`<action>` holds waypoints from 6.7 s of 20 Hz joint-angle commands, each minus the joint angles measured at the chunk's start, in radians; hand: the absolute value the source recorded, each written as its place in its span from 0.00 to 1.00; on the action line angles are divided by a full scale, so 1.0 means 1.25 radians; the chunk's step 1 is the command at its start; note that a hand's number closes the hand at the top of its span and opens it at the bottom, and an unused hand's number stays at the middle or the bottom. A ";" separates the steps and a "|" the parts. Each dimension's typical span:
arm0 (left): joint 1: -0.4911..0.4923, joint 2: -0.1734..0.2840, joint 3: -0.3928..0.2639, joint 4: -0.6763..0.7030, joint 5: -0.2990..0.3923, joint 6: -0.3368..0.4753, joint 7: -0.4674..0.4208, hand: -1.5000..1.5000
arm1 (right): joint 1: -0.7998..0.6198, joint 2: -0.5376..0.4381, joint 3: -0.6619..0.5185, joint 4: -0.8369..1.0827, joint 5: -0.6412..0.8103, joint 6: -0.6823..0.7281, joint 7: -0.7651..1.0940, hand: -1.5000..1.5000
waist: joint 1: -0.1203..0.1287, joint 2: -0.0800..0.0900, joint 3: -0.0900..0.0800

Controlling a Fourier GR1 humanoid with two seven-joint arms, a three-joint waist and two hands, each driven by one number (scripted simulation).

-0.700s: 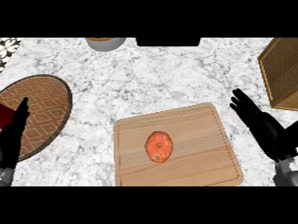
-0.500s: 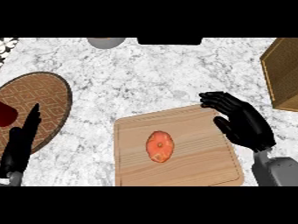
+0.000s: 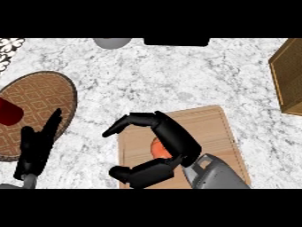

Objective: Pick the squash from the cutting board and place it in the basket

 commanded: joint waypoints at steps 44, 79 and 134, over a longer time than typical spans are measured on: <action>0.101 -0.070 0.027 0.013 0.010 -0.052 0.054 0.50 | -0.415 -0.348 0.013 -0.243 -0.014 0.406 0.825 0.00 | -0.044 0.008 -0.011; 0.112 -0.108 0.061 -0.001 -0.052 -0.084 0.071 0.50 | -0.187 -0.187 0.182 0.009 0.430 0.289 0.541 0.00 | -0.029 0.011 -0.010; 0.171 -0.131 0.147 -0.055 -0.088 -0.124 0.103 0.50 | 0.017 -0.137 -0.154 -0.069 0.583 -0.107 0.579 1.00 | -0.077 0.002 -0.007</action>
